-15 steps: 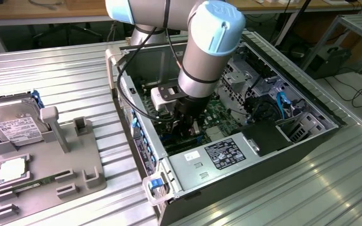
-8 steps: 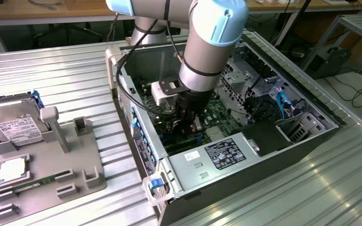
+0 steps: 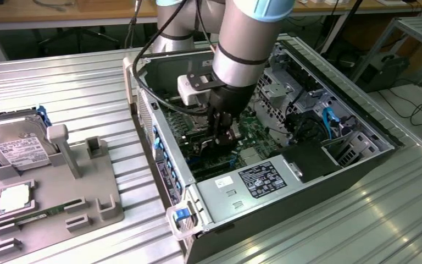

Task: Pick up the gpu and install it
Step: 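Insert the gpu into the slot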

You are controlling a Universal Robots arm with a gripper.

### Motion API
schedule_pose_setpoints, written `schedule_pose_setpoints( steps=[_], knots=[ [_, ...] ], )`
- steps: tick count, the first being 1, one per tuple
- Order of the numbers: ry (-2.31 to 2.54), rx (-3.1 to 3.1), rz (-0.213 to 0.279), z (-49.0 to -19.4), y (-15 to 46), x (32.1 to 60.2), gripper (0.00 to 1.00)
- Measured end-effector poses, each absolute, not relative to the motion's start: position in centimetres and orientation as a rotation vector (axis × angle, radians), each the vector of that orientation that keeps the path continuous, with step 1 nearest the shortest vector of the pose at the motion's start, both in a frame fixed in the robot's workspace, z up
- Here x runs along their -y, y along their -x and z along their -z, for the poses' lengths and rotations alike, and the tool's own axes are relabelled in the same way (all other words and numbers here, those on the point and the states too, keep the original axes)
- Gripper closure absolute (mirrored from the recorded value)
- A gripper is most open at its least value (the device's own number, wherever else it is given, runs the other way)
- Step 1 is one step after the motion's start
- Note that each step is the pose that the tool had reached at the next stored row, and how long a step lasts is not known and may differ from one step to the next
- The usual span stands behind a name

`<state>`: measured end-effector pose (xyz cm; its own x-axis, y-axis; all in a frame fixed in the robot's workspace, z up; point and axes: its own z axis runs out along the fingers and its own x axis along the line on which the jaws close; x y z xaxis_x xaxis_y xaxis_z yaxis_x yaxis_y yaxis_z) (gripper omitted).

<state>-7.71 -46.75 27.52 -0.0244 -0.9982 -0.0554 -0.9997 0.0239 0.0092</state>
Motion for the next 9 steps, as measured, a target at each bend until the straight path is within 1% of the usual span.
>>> schedule_pose_setpoints(
  steps=[3,8,9],
  knots=[
    [2.171,-2.224,-0.066,-28.72,7.71,46.71,0.65],
    [2.171,-2.224,-0.066,-28.74,7.71,46.71,0.66],
    [2.171,-2.224,-0.066,-28.73,7.71,46.71,0.73]
  ],
)
